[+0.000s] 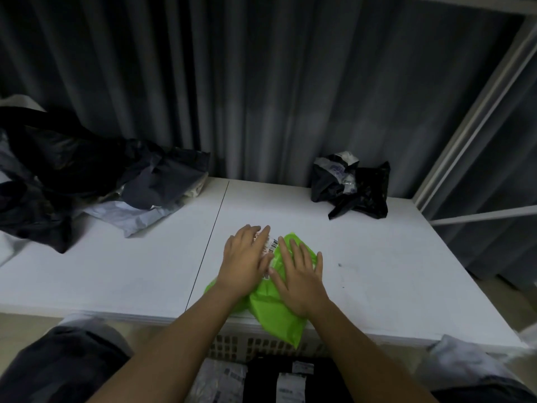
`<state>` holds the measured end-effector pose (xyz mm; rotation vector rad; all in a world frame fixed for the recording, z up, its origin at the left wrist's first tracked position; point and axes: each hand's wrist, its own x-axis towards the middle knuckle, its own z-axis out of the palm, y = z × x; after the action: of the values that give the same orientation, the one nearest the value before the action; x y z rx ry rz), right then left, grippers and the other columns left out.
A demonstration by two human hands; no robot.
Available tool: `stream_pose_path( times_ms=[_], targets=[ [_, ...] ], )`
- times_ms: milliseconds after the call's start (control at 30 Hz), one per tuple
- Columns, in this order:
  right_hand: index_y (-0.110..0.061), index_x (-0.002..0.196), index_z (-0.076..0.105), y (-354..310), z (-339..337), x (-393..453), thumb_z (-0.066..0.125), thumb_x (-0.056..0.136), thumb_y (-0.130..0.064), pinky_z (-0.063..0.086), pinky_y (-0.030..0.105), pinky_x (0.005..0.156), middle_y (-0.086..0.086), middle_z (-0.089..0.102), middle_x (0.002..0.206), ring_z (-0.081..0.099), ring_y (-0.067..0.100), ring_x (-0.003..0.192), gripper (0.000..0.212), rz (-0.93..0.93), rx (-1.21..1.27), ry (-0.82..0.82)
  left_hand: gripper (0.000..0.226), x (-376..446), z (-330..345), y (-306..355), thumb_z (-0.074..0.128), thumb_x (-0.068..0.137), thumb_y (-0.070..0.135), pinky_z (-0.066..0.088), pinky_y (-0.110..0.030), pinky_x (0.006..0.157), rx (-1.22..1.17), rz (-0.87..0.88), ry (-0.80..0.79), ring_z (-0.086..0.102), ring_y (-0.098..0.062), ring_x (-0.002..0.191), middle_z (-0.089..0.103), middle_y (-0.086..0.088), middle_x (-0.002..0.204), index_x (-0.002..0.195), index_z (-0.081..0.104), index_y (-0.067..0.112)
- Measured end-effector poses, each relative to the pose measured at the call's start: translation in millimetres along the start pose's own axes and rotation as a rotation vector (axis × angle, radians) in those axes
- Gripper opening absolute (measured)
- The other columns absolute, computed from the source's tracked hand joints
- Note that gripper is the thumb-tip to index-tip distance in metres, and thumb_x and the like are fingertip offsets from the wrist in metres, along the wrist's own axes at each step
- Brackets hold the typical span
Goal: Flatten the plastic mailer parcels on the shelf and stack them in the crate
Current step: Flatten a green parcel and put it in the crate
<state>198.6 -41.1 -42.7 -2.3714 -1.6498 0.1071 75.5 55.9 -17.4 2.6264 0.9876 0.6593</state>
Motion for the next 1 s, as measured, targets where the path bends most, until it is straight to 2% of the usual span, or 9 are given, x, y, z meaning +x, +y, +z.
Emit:
stream_pose_path(
  times_ms=[167, 333, 400, 467, 533, 633, 733, 867, 1000],
  targets=[
    [-0.035, 0.139, -0.027, 8, 13, -6, -0.014, 0.074, -0.075, -0.012, 0.05, 0.113, 0.0, -0.005, 0.161, -0.007, 0.02, 0.148, 0.078, 0.018, -0.022, -0.014, 0.047, -5, 13, 0, 0.054, 0.085, 0.035, 0.05, -0.055, 0.087, 0.117, 0.098, -0.004, 0.054, -0.034, 0.118, 0.06, -0.01, 0.12, 0.126, 0.054, 0.014],
    [-0.038, 0.145, -0.023, 18, 17, -10, -0.007, 0.074, -0.07, -0.01, 0.053, 0.114, 0.001, -0.007, 0.161, -0.009, 0.023, 0.147, 0.08, 0.046, -0.035, -0.091, 0.047, -12, 22, 7, 0.07, 0.077, 0.027, 0.048, -0.054, 0.09, 0.149, 0.137, 0.035, 0.054, -0.029, 0.116, 0.06, -0.007, 0.116, 0.121, 0.055, 0.018],
    [-0.038, 0.147, -0.02, 20, 14, -11, -0.004, 0.076, -0.071, -0.009, 0.053, 0.114, 0.002, -0.006, 0.161, -0.008, 0.023, 0.147, 0.08, 0.056, -0.033, -0.124, 0.046, -13, 26, 5, 0.065, 0.08, 0.028, 0.049, -0.05, 0.089, 0.116, 0.148, 0.03, 0.057, -0.031, 0.113, 0.06, -0.009, 0.116, 0.123, 0.051, 0.018],
    [-0.038, 0.148, -0.019, 20, 12, -11, 0.012, 0.088, -0.068, -0.007, 0.053, 0.115, 0.003, -0.005, 0.161, -0.007, 0.024, 0.147, 0.073, 0.05, -0.039, -0.155, 0.044, -16, 28, 1, 0.049, 0.085, 0.035, 0.053, -0.041, 0.082, 0.039, 0.122, 0.029, 0.059, -0.031, 0.105, 0.059, -0.011, 0.113, 0.125, 0.045, 0.018],
    [-0.037, 0.148, -0.017, 19, 10, -12, 0.027, 0.097, -0.057, -0.006, 0.053, 0.115, 0.004, -0.004, 0.161, -0.007, 0.025, 0.147, 0.071, 0.042, -0.032, -0.164, 0.048, -21, 30, -5, 0.041, 0.085, 0.041, 0.055, -0.042, 0.08, 0.015, 0.062, -0.005, 0.06, -0.03, 0.1, 0.06, -0.012, 0.113, 0.126, 0.043, 0.018],
    [-0.036, 0.149, -0.015, 17, 7, -12, 0.03, 0.099, -0.053, -0.005, 0.054, 0.116, 0.004, -0.005, 0.161, -0.007, 0.027, 0.147, 0.07, 0.034, -0.03, -0.183, 0.055, -25, 35, -13, 0.042, 0.089, 0.047, 0.05, -0.049, 0.089, 0.026, 0.008, -0.06, 0.057, -0.034, 0.108, 0.057, -0.014, 0.123, 0.134, 0.046, 0.016],
    [-0.037, 0.149, -0.015, 16, 7, -13, 0.029, 0.099, -0.053, -0.005, 0.053, 0.116, 0.004, -0.008, 0.161, -0.008, 0.028, 0.147, 0.069, 0.064, -0.013, -0.232, 0.058, -22, 36, -14, 0.049, 0.094, 0.044, 0.038, -0.044, 0.103, 0.062, -0.018, -0.127, 0.045, -0.03, 0.124, 0.044, -0.011, 0.138, 0.144, 0.037, 0.018],
    [-0.036, 0.151, -0.01, 15, 8, -11, 0.032, 0.099, -0.052, -0.003, 0.054, 0.116, 0.005, -0.002, 0.161, -0.005, 0.03, 0.147, 0.069, 0.094, -0.01, -0.27, 0.059, -23, 39, -12, 0.05, 0.095, 0.044, 0.033, -0.042, 0.106, 0.101, -0.029, -0.129, 0.04, -0.028, 0.128, 0.04, -0.009, 0.142, 0.146, 0.033, 0.02],
    [-0.028, 0.151, 0.019, 16, -6, 5, 0.045, 0.087, -0.05, 0.007, 0.047, 0.118, 0.005, 0.017, 0.158, 0.009, 0.026, 0.145, 0.072, 0.097, 0.067, -0.223, 0.06, -23, 40, -12, 0.048, 0.095, 0.045, 0.031, -0.042, 0.108, 0.132, -0.028, -0.12, 0.036, -0.027, 0.131, 0.037, -0.007, 0.144, 0.147, 0.029, 0.022]
  ],
)
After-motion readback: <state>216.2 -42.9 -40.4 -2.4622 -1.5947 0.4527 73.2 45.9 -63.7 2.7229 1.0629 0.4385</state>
